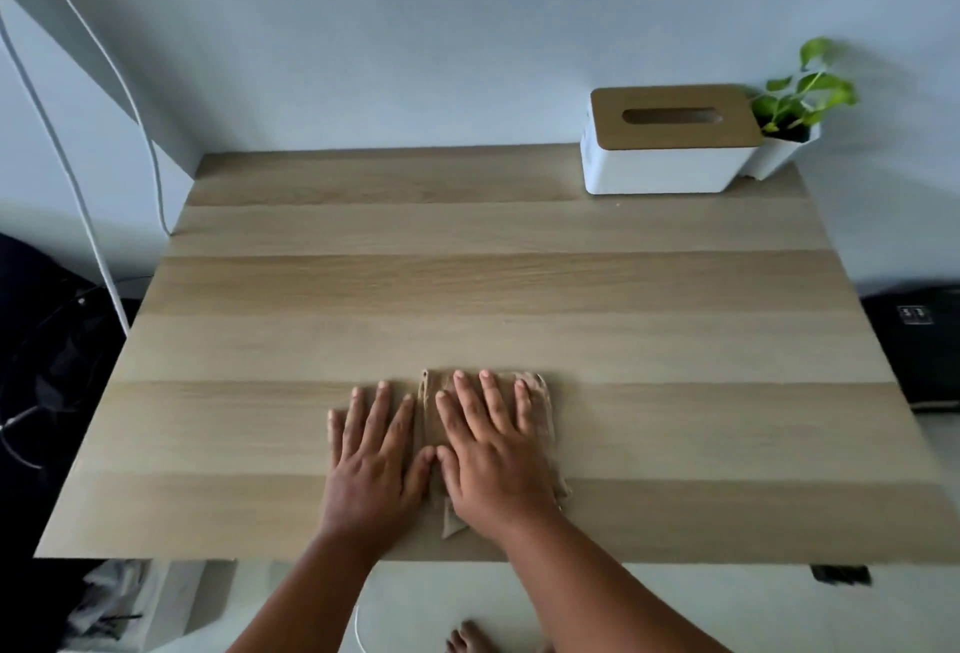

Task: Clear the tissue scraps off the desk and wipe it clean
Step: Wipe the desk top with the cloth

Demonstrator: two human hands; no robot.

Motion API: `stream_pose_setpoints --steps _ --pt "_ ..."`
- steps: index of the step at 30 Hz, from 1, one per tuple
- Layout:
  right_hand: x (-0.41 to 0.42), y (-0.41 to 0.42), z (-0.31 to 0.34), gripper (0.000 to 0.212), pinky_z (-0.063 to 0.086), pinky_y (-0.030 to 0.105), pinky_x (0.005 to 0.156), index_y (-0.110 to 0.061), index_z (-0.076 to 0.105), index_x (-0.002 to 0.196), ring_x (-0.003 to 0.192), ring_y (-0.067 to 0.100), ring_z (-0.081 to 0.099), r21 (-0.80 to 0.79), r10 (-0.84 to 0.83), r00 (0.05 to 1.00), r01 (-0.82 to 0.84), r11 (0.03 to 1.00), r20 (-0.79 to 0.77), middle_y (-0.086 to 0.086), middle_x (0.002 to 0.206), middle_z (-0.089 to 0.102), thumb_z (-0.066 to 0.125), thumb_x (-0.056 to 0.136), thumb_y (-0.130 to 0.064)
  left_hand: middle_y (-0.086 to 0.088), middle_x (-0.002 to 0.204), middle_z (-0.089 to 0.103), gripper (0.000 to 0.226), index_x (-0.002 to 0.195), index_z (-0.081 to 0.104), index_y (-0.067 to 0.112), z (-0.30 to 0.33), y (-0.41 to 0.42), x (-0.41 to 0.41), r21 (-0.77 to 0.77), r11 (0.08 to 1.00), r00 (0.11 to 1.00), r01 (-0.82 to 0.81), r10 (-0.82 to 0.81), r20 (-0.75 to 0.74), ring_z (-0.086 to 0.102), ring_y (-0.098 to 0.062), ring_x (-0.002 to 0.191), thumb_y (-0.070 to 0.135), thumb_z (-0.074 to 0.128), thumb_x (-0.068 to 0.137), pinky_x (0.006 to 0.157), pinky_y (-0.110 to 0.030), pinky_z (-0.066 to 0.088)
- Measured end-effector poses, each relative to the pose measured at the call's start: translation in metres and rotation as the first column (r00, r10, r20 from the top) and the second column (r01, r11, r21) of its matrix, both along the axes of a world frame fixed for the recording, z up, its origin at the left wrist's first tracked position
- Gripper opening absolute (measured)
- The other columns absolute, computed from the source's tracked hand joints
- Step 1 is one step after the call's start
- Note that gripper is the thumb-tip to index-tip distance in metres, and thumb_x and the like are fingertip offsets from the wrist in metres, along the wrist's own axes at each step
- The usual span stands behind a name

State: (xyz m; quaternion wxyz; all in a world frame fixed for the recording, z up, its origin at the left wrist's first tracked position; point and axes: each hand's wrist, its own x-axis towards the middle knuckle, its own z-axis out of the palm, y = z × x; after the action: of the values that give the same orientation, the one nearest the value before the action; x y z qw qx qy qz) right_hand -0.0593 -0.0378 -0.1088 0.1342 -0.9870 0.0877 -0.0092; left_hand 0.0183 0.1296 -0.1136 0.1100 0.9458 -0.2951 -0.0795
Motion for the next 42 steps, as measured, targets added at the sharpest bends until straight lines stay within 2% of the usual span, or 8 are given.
stream_pose_setpoints --steps 6,14,26,31,35,37,39,42 --pt "-0.068 -0.098 -0.002 0.068 0.015 0.065 0.122 -0.024 0.034 0.16 0.159 0.03 0.014 -0.095 -0.062 0.997 0.058 0.994 -0.034 0.003 0.172 0.02 0.043 0.1 -0.054 -0.008 0.171 0.016 0.078 0.161 0.032 0.022 -0.004 -0.069 -0.02 0.031 0.995 0.995 0.091 -0.093 0.047 0.001 -0.032 0.16 0.068 0.03 0.098 0.126 -0.061 0.009" --pt "-0.17 -0.231 0.002 0.071 0.021 0.065 0.12 -0.025 0.028 0.162 0.159 0.028 0.015 -0.226 -0.083 0.994 0.064 0.972 -0.076 0.001 0.173 0.016 0.045 0.099 -0.051 -0.013 0.17 0.023 0.081 0.157 0.04 0.016 -0.009 -0.135 -0.038 -0.005 1.0 0.998 -0.016 0.017 0.057 0.009 -0.036 0.159 0.064 0.038 0.093 0.124 -0.065 0.01" --pt "-0.214 -0.31 0.018 0.071 0.017 0.062 0.123 -0.021 0.035 0.16 0.157 0.03 0.02 -0.27 -0.157 0.979 0.117 0.956 -0.13 0.003 0.171 0.021 0.046 0.096 -0.049 -0.007 0.172 0.016 0.082 0.161 0.031 0.024 -0.014 -0.196 -0.04 0.04 0.996 0.993 0.077 -0.08 0.082 -0.001 -0.029 0.16 0.071 0.037 0.093 0.126 -0.062 0.008" --pt "-0.213 -0.308 0.021 0.07 0.021 0.063 0.121 -0.017 0.041 0.157 0.155 0.031 0.026 -0.223 -0.154 0.981 0.125 0.967 -0.12 0.006 0.169 0.027 0.048 0.094 -0.046 -0.004 0.173 0.012 0.083 0.162 0.028 0.026 -0.003 -0.195 -0.039 0.025 0.996 0.996 0.084 -0.085 0.022 -0.005 -0.025 0.16 0.074 0.033 0.094 0.127 -0.059 0.002" --pt "-0.192 -0.3 0.036 0.065 0.031 0.063 0.117 -0.014 0.065 0.136 0.138 0.035 0.051 -0.164 -0.291 0.948 0.269 0.949 -0.128 0.009 0.15 0.055 0.056 0.078 -0.043 -0.001 0.173 0.012 0.087 0.161 0.031 0.029 0.009 -0.193 -0.033 -0.008 0.997 0.993 0.073 -0.074 -0.097 -0.007 -0.021 0.16 0.076 0.04 0.088 0.128 -0.051 -0.006" --pt "-0.175 -0.29 0.048 0.051 0.036 0.057 0.113 -0.018 0.073 0.121 0.124 0.035 0.06 -0.099 -0.42 0.902 0.41 0.906 -0.105 0.007 0.135 0.066 0.066 0.074 -0.037 -0.001 0.17 0.023 0.087 0.155 0.043 0.028 0.018 -0.192 -0.028 -0.061 0.996 0.988 0.059 -0.067 -0.138 0.007 -0.023 0.16 0.075 0.043 0.082 0.129 -0.051 0.003" --pt "-0.154 -0.283 0.059 0.032 0.037 0.039 0.102 -0.023 0.074 0.109 0.111 0.031 0.063 -0.017 -0.554 0.829 0.554 0.832 -0.078 0.002 0.12 0.069 0.076 0.079 -0.032 -0.002 0.16 0.043 0.083 0.144 0.057 0.025 0.027 -0.196 -0.019 -0.102 0.995 0.988 0.01 -0.025 -0.15 0.032 -0.026 0.152 0.074 0.045 0.078 0.124 -0.051 0.023" --pt "-0.122 -0.282 0.072 0.023 0.046 0.035 0.092 -0.02 0.071 0.112 0.104 0.025 0.065 0.296 -0.742 0.661 0.735 0.61 -0.112 0.001 0.113 0.069 0.073 0.091 -0.027 0.0 0.139 0.059 0.069 0.135 0.061 0.024 0.037 -0.206 0.004 -0.182 0.973 0.964 -0.141 0.093 -0.247 0.053 -0.028 0.13 0.065 0.061 0.08 0.107 -0.046 0.041"
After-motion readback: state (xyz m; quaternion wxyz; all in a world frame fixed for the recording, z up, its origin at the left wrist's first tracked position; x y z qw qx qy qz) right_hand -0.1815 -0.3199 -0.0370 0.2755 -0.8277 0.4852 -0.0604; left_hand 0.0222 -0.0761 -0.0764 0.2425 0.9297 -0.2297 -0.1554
